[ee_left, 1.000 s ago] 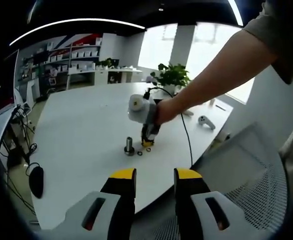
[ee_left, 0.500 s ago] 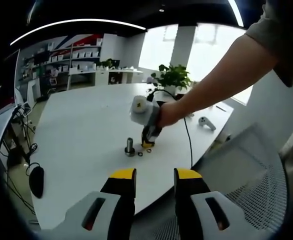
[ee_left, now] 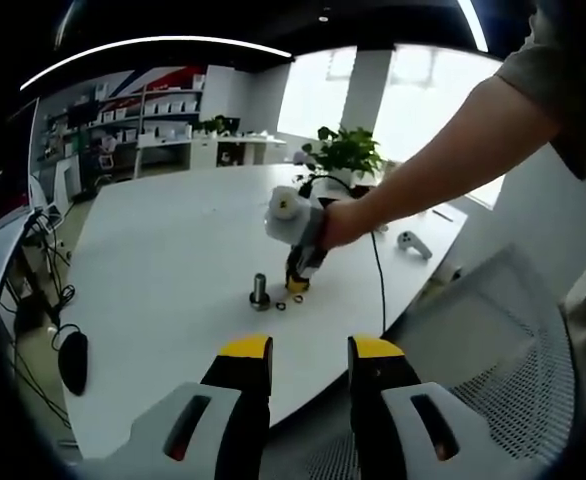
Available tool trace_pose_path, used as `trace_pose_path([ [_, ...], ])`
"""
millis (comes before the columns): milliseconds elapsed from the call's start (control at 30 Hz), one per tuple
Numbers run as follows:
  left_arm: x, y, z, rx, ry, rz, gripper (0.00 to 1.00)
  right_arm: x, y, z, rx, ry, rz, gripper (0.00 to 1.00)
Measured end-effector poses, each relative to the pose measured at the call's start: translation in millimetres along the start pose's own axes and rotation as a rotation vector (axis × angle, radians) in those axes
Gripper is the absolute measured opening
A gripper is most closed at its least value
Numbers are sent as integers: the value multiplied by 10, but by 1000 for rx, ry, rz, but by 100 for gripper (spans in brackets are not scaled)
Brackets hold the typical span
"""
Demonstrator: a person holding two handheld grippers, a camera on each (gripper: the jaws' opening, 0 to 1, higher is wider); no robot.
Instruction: Place the washer onto the threaded stud by aligning its center hole with the stud, sliding it down to the base, and recovering from edge contact or off-axis alignment until the washer reaches the visible bottom stop.
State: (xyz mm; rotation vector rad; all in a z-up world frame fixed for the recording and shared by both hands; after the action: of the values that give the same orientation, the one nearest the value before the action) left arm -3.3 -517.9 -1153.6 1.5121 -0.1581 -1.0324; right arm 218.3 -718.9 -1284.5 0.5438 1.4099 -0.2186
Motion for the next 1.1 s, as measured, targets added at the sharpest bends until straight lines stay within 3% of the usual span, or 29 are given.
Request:
trace_pose_path([
  [200, 2, 2, 4, 4, -3, -1, 28, -181, 17, 107, 22, -7, 36, 13],
  [633, 1, -1, 11, 9, -5, -5, 28, -548, -174, 256, 4, -4, 63, 13],
  [900, 4, -3, 11, 11, -5, -9, 28, -628, -236, 235, 8, 18, 65, 13],
  [1100, 3, -2, 6, 11, -2, -8, 28, -648, -239, 148, -45, 29, 54, 13],
])
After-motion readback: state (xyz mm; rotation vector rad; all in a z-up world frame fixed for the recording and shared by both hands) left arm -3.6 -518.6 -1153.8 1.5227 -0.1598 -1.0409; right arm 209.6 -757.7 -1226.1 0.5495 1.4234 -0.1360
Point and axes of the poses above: the point that each gripper's makers call its tool centre point, and the gripper's own axes: x roughly forward along the fingers, z roughly to its right, y roughly out of its top, the point moved 8 cm from there along -x, roughly backward along the fingers, and after that the axes turned 4 degrees about x, right-handed, at the moved point
